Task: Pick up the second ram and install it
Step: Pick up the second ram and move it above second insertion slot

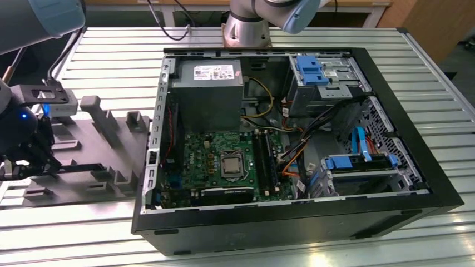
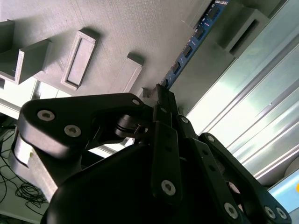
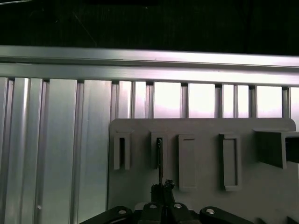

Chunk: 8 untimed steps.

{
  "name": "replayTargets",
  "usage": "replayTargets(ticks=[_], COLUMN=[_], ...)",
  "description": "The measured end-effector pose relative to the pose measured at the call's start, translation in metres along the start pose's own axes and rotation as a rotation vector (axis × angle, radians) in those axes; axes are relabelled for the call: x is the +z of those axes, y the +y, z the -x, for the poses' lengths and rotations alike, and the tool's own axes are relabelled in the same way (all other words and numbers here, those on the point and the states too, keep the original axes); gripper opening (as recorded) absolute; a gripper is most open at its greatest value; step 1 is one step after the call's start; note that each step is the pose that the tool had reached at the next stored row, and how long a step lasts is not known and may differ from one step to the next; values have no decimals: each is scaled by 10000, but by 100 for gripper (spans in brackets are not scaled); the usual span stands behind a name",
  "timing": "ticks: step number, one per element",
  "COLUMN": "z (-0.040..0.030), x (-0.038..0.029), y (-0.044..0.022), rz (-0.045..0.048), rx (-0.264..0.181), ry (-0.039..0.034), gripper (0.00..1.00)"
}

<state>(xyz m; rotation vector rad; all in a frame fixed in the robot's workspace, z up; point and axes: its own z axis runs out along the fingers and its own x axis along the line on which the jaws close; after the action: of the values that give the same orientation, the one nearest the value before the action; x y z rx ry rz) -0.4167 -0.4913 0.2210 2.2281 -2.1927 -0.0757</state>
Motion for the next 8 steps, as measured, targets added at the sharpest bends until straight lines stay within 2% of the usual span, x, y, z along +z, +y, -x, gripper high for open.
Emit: replayTargets(ticks=[8], z=[2], x=[-55], y=[2], rz=[0], rx=[1], ry=[0], gripper=[12])
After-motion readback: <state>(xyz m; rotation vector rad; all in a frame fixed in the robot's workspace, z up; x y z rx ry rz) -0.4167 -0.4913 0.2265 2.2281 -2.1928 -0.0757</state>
